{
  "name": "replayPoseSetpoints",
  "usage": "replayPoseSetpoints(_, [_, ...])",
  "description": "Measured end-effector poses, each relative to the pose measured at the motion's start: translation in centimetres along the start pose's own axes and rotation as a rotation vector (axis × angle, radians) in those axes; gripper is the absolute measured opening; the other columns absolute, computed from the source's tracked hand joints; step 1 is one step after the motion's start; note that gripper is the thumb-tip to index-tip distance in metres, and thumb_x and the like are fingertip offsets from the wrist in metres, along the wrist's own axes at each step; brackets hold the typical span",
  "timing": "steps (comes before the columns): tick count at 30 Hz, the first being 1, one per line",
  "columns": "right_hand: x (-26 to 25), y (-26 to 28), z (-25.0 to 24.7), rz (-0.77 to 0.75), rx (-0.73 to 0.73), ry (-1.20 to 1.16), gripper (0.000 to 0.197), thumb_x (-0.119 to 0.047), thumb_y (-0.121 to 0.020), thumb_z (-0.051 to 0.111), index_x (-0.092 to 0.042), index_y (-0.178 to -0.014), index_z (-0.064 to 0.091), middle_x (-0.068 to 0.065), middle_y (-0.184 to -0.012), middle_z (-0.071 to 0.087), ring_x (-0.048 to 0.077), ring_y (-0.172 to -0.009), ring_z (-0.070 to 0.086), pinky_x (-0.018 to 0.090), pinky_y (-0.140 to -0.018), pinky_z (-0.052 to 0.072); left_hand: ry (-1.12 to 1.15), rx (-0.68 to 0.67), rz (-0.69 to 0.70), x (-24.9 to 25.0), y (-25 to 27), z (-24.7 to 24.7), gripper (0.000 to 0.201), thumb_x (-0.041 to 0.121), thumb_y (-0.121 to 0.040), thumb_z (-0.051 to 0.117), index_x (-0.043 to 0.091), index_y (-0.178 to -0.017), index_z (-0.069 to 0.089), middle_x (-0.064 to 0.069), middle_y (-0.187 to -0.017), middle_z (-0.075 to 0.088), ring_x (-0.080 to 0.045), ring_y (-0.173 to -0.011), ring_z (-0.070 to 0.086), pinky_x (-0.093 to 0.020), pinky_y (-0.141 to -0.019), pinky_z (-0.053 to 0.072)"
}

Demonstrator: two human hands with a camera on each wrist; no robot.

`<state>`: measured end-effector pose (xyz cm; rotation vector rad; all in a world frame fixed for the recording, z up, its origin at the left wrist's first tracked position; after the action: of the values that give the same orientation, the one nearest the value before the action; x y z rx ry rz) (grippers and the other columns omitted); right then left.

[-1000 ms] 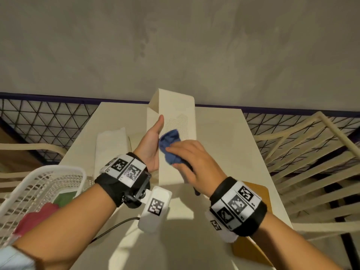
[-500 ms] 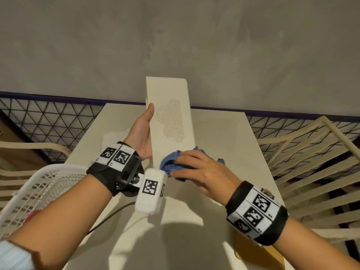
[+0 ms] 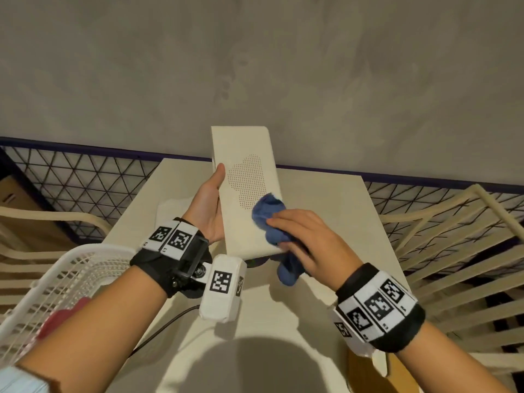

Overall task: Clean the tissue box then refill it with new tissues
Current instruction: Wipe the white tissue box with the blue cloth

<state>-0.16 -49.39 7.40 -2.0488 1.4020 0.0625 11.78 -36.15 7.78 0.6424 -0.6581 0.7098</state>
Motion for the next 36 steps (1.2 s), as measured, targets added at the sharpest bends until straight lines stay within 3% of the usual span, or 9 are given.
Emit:
replayPoseSetpoints(6, [-2.8, -1.4, 1.3, -0.126, -0.039, 0.119, 0.034, -0.018, -0.085, 0.045, -0.008, -0.112, 0.063, 0.007, -0.114, 0.067, 0.019, -0.111, 0.050, 0.027, -0.095, 0.041, -0.140, 0.026, -0.104, -2.3, 0.4, 0.7, 0.050, 0.056, -0.089, 0.040, 0.012, -0.098, 0.062, -0.007, -0.094, 0.068, -0.019, -0.074, 0.067, -0.029, -0.072, 0.053])
replayPoseSetpoints(9, [-0.9, -3.3, -0.5, 0.057, 0.020, 0.122, 0.034, -0.020, -0.087, 0.046, -0.013, -0.116, 0.060, 0.006, -0.120, 0.063, 0.019, -0.114, 0.050, 0.039, -0.102, 0.041, -0.116, -0.002, -0.138, -3.0, 0.4, 1.2, 0.053, 0.052, -0.091, 0.037, 0.011, -0.094, 0.070, -0.009, -0.081, 0.072, -0.020, -0.069, 0.069, -0.033, -0.076, 0.049])
replayPoseSetpoints(12, [-0.9, -3.2, -0.7, 0.192, 0.091, 0.316, 0.037, -0.027, -0.085, 0.043, -0.019, -0.116, 0.059, 0.013, -0.120, 0.058, 0.024, -0.109, 0.040, 0.044, -0.090, 0.043, -0.095, -0.075, -0.179, -3.4, 0.3, 1.1, 0.061, 0.052, -0.091, 0.033, 0.011, -0.082, 0.077, -0.010, -0.081, 0.074, -0.021, -0.068, 0.070, -0.030, -0.074, 0.052])
replayPoseSetpoints(16, [-2.5, -1.0, 0.4, 0.081, -0.159, 0.111, 0.042, -0.024, -0.084, 0.051, -0.019, -0.125, 0.053, 0.017, -0.121, 0.048, 0.025, -0.109, 0.039, 0.031, -0.090, 0.031, -0.134, -0.088, -0.177, -2.8, 0.6, 0.9, 0.061, 0.055, -0.090, 0.034, 0.010, -0.088, 0.074, -0.012, -0.085, 0.074, -0.024, -0.071, 0.072, -0.031, -0.068, 0.057])
replayPoseSetpoints(20, [0.7, -1.1, -2.5, 0.405, -0.066, -0.140, 0.057, -0.017, -0.081, 0.068, -0.012, -0.133, 0.044, 0.003, -0.111, 0.038, 0.018, -0.108, 0.046, 0.001, -0.085, 0.028, -0.161, -0.034, -0.130, -2.3, 0.8, 0.5, 0.053, 0.052, -0.093, 0.028, 0.016, -0.098, 0.067, -0.006, -0.083, 0.076, -0.020, -0.070, 0.072, -0.036, -0.074, 0.050])
replayPoseSetpoints(25, [3.9, 0.3, -5.1, 0.746, 0.018, -0.069, 0.036, -0.030, -0.070, 0.077, -0.004, -0.090, 0.061, 0.008, -0.085, 0.060, 0.018, -0.078, 0.053, 0.015, -0.056, 0.039, -0.225, 0.026, -0.091, -2.1, 1.3, -0.6, 0.045, 0.048, -0.094, 0.033, 0.016, -0.109, 0.062, -0.003, -0.085, 0.073, -0.021, -0.080, 0.066, -0.035, -0.077, 0.048])
replayPoseSetpoints(29, [4.8, 0.5, -5.7, 0.804, -0.091, 0.205, 0.043, -0.051, -0.083, 0.055, -0.012, -0.066, 0.048, 0.006, -0.064, 0.051, 0.023, -0.066, 0.053, 0.029, -0.058, 0.044, -0.251, 0.036, -0.110, -2.6, 1.7, -1.0, 0.050, 0.048, -0.093, 0.036, 0.016, -0.128, 0.053, -0.005, -0.107, 0.067, -0.024, -0.098, 0.062, -0.038, -0.087, 0.046])
replayPoseSetpoints(33, [4.5, -0.1, -5.4, 0.990, 0.270, -0.461, 0.049, -0.042, -0.078, 0.066, -0.017, -0.053, 0.032, 0.005, -0.056, 0.035, 0.017, -0.055, 0.039, 0.027, -0.054, 0.035, -0.250, 0.043, -0.110, -3.3, 1.6, -1.3, 0.050, 0.048, -0.093, 0.037, 0.018, -0.129, 0.053, -0.005, -0.111, 0.066, -0.024, -0.102, 0.061, -0.042, -0.095, 0.042])
replayPoseSetpoints(36, [2.6, -1.3, -4.6, 0.961, 0.386, -0.819, 0.030, -0.030, -0.074, 0.072, -0.014, -0.075, 0.046, 0.007, -0.069, 0.050, 0.016, -0.062, 0.050, 0.022, -0.053, 0.046, -0.270, 0.010, -0.119, -4.3, 1.5, -0.8, 0.045, 0.049, -0.093, 0.036, 0.020, -0.118, 0.061, 0.002, -0.093, 0.074, -0.014, -0.085, 0.067, -0.030, -0.082, 0.049])
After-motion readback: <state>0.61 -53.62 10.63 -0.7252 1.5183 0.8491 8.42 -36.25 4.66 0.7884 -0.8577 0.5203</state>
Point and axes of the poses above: each hand's wrist, its own y-axis away from the middle knuckle, its own z-axis out of the palm, x = y × z, the point moved 3 cm from there along -y, towards the middle knuckle
